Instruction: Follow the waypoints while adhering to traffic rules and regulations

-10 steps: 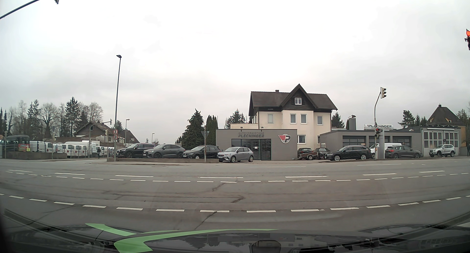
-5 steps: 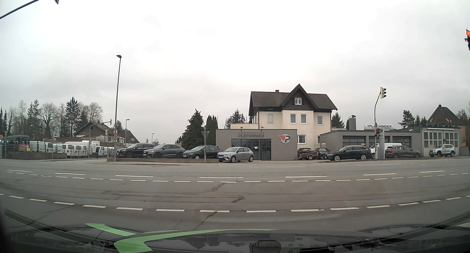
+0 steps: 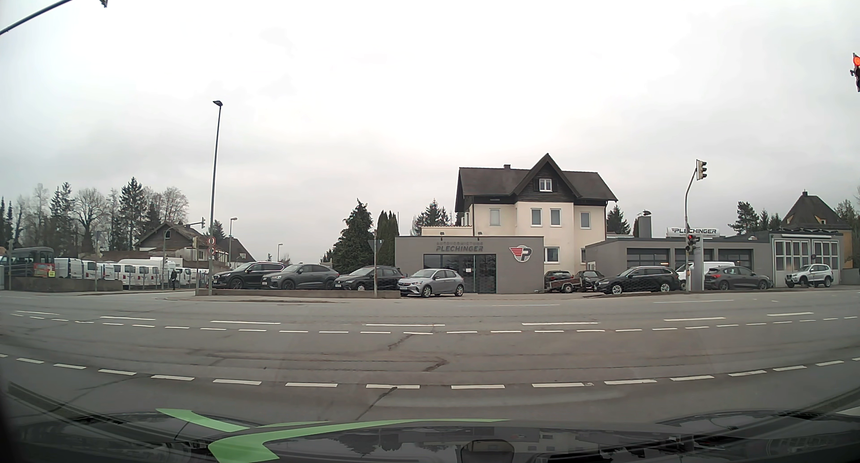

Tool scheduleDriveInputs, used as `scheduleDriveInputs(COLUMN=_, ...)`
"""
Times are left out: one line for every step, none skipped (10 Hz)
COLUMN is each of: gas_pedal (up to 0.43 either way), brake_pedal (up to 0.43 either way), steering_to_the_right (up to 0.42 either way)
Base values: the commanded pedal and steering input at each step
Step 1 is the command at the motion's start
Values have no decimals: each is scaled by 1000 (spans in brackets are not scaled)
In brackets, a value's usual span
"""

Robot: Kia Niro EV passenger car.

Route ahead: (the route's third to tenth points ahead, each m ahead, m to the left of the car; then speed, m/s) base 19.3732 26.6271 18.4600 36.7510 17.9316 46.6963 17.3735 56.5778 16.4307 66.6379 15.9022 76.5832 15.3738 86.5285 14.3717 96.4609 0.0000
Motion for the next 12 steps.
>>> scheduleDriveInputs(gas_pedal=0, brake_pedal=341, steering_to_the_right=-3)
scheduleDriveInputs(gas_pedal=0, brake_pedal=341, steering_to_the_right=-3)
scheduleDriveInputs(gas_pedal=0, brake_pedal=341, steering_to_the_right=-3)
scheduleDriveInputs(gas_pedal=0, brake_pedal=341, steering_to_the_right=-3)
scheduleDriveInputs(gas_pedal=0, brake_pedal=341, steering_to_the_right=-3)
scheduleDriveInputs(gas_pedal=0, brake_pedal=341, steering_to_the_right=-3)
scheduleDriveInputs(gas_pedal=0, brake_pedal=341, steering_to_the_right=-3)
scheduleDriveInputs(gas_pedal=0, brake_pedal=341, steering_to_the_right=-3)
scheduleDriveInputs(gas_pedal=0, brake_pedal=341, steering_to_the_right=-3)
scheduleDriveInputs(gas_pedal=0, brake_pedal=341, steering_to_the_right=-3)
scheduleDriveInputs(gas_pedal=0, brake_pedal=341, steering_to_the_right=-3)
scheduleDriveInputs(gas_pedal=0, brake_pedal=341, steering_to_the_right=-3)
